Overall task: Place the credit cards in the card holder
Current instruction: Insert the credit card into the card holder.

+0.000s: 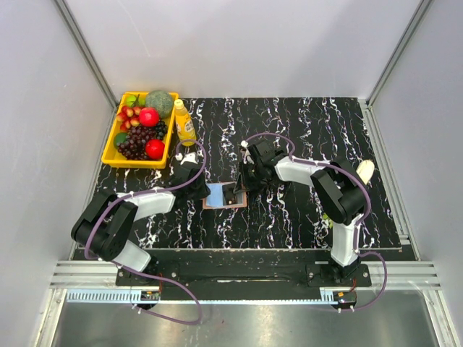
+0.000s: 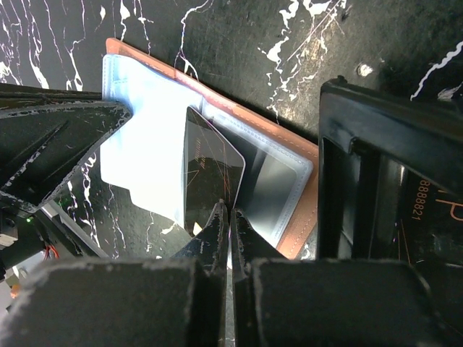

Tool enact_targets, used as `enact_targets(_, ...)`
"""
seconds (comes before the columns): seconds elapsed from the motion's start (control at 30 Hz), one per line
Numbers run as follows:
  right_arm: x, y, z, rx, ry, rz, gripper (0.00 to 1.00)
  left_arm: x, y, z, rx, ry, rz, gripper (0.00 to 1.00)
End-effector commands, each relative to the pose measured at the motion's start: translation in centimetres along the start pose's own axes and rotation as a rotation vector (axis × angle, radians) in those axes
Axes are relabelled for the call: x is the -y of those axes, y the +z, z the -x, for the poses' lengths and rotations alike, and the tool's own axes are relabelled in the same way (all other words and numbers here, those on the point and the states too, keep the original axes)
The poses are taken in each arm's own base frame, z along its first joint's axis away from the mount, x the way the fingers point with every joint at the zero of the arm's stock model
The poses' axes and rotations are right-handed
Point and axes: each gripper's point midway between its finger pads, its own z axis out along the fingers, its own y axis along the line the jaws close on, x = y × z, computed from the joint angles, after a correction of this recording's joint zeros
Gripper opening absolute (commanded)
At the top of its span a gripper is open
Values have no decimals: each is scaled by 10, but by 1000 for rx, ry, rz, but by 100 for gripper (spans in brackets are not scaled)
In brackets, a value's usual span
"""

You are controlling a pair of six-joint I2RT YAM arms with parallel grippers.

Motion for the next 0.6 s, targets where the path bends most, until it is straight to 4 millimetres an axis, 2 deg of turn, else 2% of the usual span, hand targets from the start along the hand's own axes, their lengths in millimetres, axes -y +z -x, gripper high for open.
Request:
enact_targets(0.0, 10, -1, -17, -76, -1, -46, 0, -23, 1, -7, -24, 39, 91, 2)
enact_targets(0.3, -4, 23, -11, -104, -52, 4, 2, -15, 2, -9, -34, 37, 44, 4)
enact_targets(0.47, -9, 26, -13, -109, -39, 18, 5, -17, 2, -10, -38, 32, 52, 6)
enact_targets(0.57, -14, 25, -15, -99, -25, 31, 11, -17, 1, -11, -42, 29, 52, 14)
